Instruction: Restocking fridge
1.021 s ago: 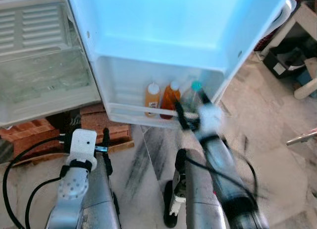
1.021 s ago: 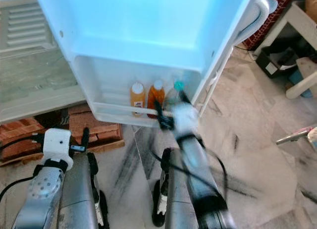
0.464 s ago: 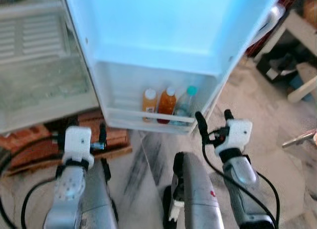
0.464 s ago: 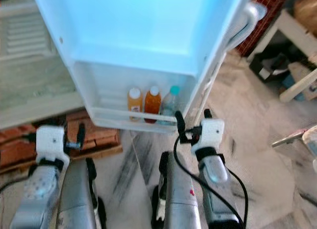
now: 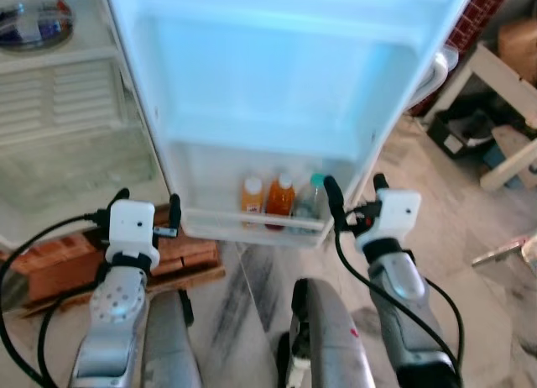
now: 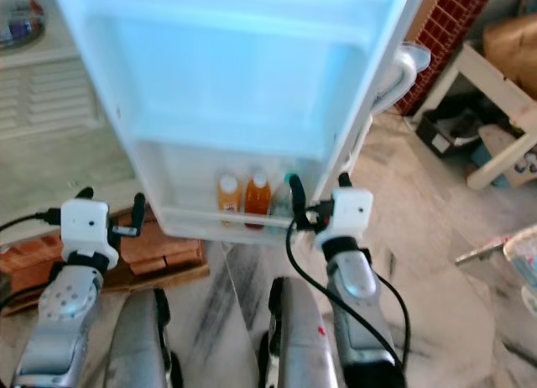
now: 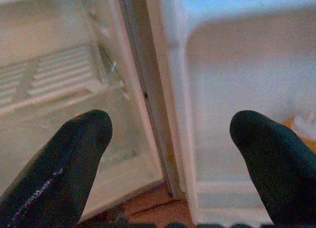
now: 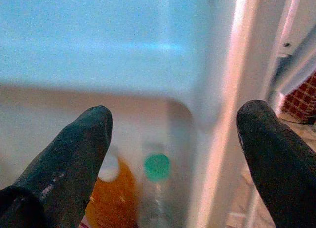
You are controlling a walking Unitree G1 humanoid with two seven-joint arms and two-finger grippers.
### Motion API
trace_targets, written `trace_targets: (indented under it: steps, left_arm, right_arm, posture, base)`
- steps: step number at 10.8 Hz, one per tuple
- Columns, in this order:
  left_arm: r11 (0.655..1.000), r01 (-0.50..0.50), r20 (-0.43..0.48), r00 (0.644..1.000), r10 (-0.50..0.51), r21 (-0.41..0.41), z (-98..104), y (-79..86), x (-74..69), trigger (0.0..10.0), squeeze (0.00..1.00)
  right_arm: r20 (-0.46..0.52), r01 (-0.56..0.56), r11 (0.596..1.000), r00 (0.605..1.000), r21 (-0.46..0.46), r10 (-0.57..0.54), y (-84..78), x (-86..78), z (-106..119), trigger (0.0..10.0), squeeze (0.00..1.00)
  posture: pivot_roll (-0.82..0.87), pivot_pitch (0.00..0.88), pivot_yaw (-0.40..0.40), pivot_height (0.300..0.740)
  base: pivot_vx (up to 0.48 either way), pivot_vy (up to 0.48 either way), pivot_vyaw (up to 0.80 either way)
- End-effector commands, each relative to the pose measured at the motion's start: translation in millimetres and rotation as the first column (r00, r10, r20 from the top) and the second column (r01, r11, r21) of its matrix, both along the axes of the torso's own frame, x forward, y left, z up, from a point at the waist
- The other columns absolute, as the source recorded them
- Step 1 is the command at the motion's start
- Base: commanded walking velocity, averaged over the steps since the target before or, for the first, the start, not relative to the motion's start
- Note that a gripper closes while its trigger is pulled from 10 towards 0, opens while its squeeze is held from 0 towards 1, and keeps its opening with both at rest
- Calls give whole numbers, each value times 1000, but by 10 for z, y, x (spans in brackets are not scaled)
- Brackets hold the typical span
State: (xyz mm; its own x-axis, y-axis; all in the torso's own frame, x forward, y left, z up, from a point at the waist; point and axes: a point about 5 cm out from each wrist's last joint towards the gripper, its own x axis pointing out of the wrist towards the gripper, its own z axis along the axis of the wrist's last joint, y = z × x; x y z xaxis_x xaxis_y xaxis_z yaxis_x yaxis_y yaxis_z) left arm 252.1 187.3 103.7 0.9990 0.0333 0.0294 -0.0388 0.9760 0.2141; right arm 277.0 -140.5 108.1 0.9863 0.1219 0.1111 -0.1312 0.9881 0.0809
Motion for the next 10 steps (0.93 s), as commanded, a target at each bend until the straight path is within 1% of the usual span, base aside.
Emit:
trace_targets:
  steps: [1, 3, 4, 5, 7, 8, 10]
  left_arm:
    - [1000, 27, -10, 1000, -27, -2, -16, -50, -9, 10000, 0]
    - [998, 55, -17, 998, -55, -20, -33, -148, -10, 10000, 0]
    - [995, 94, -27, 995, -94, -34, -57, -235, -22, 10000, 0]
    - [994, 104, -31, 994, -105, -38, -63, -246, -28, 10000, 0]
    - [995, 93, -49, 994, -95, -37, -79, -237, -8, 10000, 0]
    - [996, 85, -62, 994, -87, -38, -105, -232, -18, 10000, 0]
    - [995, 91, -90, 992, -94, -35, -182, -240, -67, 10000, 0]
  right_arm:
    - [-22, 18, 1000, 1000, -3, -18, -31, -15, -48, 10000, 0]
    - [-31, 21, 1000, 999, -8, -21, -45, -35, -68, 10000, 0]
    - [-31, 25, 1000, 999, -10, -25, -70, -12, -65, 10000, 0]
    - [-30, 30, 999, 999, -10, -30, -83, -8, -60, 10000, 0]
    - [-55, 38, 999, 998, 6, -38, -104, -31, -113, 10000, 0]
    - [-79, 41, 999, 996, 21, -40, -113, -56, -156, 10000, 0]
    - [-112, 34, 999, 993, 10, -33, -114, -113, -231, 10000, 0]
  posture:
    - [160, 75, -60, 654]
    - [159, 70, -60, 692]
    - [159, 66, -62, 716]
    - [161, 62, -65, 736]
    - [163, 64, -70, 740]
    - [164, 63, -74, 740]
    - [163, 61, -76, 740]
  base:
    - [0, 0, 0]
    - [0, 0, 0]
    - [0, 0, 0]
    - [0, 0, 0]
    - [0, 0, 0]
    - [0, 0, 0]
    - [0, 0, 0]
